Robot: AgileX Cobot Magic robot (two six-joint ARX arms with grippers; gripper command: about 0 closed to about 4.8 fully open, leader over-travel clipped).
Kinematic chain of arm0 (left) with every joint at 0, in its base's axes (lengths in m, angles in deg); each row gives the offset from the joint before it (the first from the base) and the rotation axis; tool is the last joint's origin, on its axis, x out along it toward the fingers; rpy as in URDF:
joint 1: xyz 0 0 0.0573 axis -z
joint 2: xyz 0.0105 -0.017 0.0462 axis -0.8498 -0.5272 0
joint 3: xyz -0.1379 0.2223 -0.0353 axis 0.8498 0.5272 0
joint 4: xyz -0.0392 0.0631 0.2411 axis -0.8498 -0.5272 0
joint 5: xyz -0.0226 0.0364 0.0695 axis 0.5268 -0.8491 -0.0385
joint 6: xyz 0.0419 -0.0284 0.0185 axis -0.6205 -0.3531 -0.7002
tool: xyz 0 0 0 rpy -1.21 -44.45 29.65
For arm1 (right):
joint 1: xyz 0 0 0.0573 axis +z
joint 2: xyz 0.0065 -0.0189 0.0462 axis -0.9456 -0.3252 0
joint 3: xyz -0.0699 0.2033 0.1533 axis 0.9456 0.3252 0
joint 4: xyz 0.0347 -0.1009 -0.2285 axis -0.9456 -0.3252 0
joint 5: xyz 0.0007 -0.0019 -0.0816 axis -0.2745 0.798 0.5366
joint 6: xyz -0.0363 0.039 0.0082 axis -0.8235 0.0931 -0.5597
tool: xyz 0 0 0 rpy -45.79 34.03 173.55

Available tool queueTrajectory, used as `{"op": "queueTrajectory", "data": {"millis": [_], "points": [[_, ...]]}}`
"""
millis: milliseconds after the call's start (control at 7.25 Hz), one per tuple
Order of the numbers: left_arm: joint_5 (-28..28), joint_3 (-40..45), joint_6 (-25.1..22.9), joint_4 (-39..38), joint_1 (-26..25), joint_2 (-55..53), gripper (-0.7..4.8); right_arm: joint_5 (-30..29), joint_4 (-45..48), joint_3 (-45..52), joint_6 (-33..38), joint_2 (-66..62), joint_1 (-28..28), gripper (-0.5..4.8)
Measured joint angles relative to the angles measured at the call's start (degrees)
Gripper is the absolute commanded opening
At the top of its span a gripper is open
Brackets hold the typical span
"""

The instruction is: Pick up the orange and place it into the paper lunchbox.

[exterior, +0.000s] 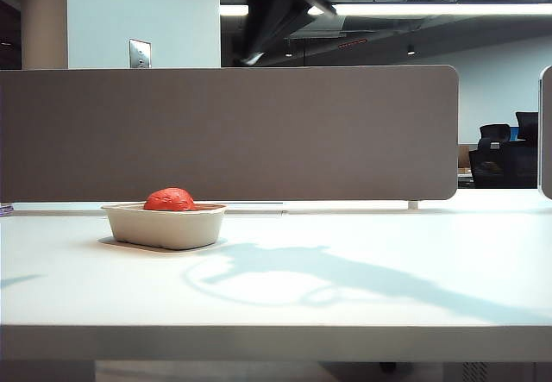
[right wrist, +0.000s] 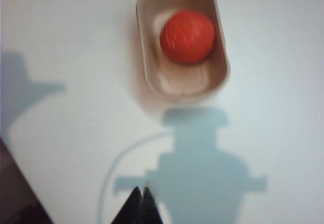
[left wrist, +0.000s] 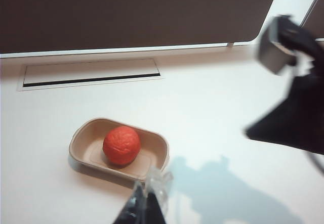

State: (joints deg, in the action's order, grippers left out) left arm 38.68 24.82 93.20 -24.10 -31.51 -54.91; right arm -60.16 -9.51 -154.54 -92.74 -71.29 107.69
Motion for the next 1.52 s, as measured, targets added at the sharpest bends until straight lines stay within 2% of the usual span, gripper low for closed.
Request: {"op": "queueTrajectory", "data": {"millis": [138, 276, 414, 551, 689, 827, 965, 1103, 1241, 1516], "points": [[0.3, 17.1, 0.9, 1.0, 0.0, 17.8, -0.06, 10.6, -11.3, 19.7, -2.2, 40.0, 0.0, -0.04], [0.4, 31.1, -0.2, 8.1, 0.0, 32.1, -0.06, 14.3, 2.2, 43.6, -1.0, 62.6, 0.0, -0.04], [0.3, 33.6, -0.2, 8.1, 0.0, 34.8, -0.06, 17.6, 8.4, 53.5, 1.3, 71.2, 0.0, -0.04], [0.4, 34.5, -0.2, 8.5, 0.0, 35.5, -0.06, 18.4, 10.1, 56.4, 1.5, 73.2, 0.0, -0.04], [0.3, 45.3, -2.5, 16.0, 0.0, 37.2, -0.06, 30.4, 26.4, 88.4, 2.0, 102.0, 0.0, -0.04], [0.4, 50.9, -2.8, 23.4, 0.0, 37.2, -0.06, 26.7, 26.7, 91.0, 4.7, 106.5, 0.1, -0.04], [0.4, 52.4, -2.8, 25.1, 0.0, 37.3, -0.06, 26.7, 26.7, 91.0, 4.8, 106.6, 0.1, -0.04], [1.5, 57.0, -2.8, 31.7, 0.0, 37.4, -0.06, 26.7, 25.3, 91.0, 4.8, 106.6, 0.1, -0.04], [3.4, 57.2, -2.8, 32.2, -6.6, 42.3, -0.06, 26.7, 25.3, 91.0, 4.8, 106.6, 0.1, -0.04], [5.9, 57.2, -2.8, 31.9, -13.6, 45.0, -0.06, 26.7, 25.3, 91.0, 4.8, 106.6, 0.1, -0.04]]}}
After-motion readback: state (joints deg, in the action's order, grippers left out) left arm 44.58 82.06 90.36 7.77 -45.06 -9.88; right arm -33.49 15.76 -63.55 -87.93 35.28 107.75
